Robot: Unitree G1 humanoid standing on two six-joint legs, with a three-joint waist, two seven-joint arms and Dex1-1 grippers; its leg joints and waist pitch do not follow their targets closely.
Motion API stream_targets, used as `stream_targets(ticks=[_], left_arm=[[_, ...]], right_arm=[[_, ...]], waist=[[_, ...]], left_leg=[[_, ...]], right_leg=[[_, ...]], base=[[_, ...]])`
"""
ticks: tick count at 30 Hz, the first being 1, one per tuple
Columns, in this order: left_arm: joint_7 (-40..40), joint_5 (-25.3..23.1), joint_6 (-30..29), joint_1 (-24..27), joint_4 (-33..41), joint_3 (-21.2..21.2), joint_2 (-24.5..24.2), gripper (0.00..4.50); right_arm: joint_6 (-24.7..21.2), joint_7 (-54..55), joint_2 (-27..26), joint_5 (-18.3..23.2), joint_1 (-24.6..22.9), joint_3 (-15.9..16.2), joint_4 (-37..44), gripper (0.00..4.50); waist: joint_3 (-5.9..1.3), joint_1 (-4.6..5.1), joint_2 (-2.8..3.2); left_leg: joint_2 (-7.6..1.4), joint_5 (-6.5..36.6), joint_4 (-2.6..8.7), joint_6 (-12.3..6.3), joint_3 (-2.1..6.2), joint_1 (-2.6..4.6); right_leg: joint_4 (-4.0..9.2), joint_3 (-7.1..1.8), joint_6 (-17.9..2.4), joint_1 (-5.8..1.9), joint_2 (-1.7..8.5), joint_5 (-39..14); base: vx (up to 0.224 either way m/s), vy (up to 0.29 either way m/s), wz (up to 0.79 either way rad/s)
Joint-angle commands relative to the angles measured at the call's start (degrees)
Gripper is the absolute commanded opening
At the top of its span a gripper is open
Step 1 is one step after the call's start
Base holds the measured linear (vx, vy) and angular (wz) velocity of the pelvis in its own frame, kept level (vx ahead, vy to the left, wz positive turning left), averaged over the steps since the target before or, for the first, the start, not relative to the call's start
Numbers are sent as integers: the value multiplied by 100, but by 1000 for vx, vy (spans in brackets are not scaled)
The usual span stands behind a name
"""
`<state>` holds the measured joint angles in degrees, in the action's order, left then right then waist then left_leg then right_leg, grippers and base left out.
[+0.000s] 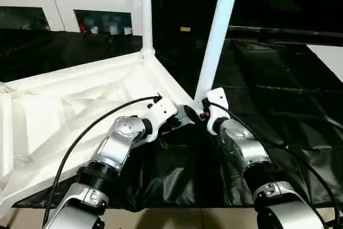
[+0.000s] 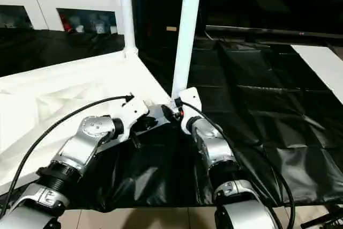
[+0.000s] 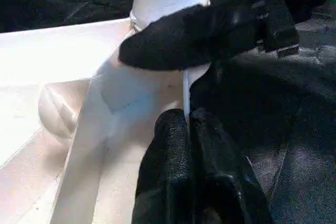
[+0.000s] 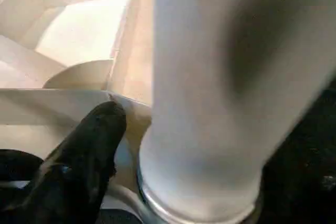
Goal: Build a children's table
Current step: Rotate leg to tighten
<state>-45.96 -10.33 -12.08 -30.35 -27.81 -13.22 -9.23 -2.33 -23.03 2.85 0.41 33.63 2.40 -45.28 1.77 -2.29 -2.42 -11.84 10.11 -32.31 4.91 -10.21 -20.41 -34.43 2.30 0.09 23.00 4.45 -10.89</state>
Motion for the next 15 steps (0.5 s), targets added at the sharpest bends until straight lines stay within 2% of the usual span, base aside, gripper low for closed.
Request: stream_targets(ticks=[1,2,4,6,9,11,15], left_arm=[[-623,386,409,38,141,-344,82,0],[-646,391,423,39,143,-339,66,0],[-1032,538,575,37,177,-246,-167,0],[-1098,569,604,34,176,-227,-204,0],[-1602,692,753,31,168,-224,-451,0],[-1694,713,782,27,159,-234,-504,0],[-2086,829,941,-38,34,-248,-709,0]], right_arm=[[87,-552,-1,-44,-74,370,-19,387],[97,-592,17,-40,-82,376,-7,387],[153,-1344,323,63,-268,495,294,387],[164,-1492,380,87,-308,513,354,387],[261,-2565,816,182,-603,772,757,387],[308,-2790,919,194,-670,829,841,387],[244,-3819,1365,429,-919,999,1294,387]], waist=[[-264,-24,-15],[-268,-30,-16],[-275,-57,-20],[-277,-79,-16],[-272,-115,-7],[-271,-123,-24],[-264,-160,-19]], left_leg=[[-101,1418,354,-149,-4,-1],[-101,1380,351,-172,-6,0],[-103,1246,332,-252,-19,1],[-115,1097,331,-337,-20,-8],[-124,1109,325,-362,-25,4],[-131,1126,327,-387,-25,16],[-141,1281,325,-385,-29,33]], right_leg=[[434,-189,-999,-217,285,-1292],[432,-187,-1016,-219,281,-1223],[404,-187,-1088,-235,275,-957],[370,-186,-1146,-253,276,-685],[356,-183,-1230,-255,270,-613],[359,-178,-1273,-255,269,-599],[380,-184,-1253,-245,279,-823]], base=[[0,0,0],[0,0,0],[0,0,0],[0,0,0],[0,0,0],[0,0,0],[0,0,0]])
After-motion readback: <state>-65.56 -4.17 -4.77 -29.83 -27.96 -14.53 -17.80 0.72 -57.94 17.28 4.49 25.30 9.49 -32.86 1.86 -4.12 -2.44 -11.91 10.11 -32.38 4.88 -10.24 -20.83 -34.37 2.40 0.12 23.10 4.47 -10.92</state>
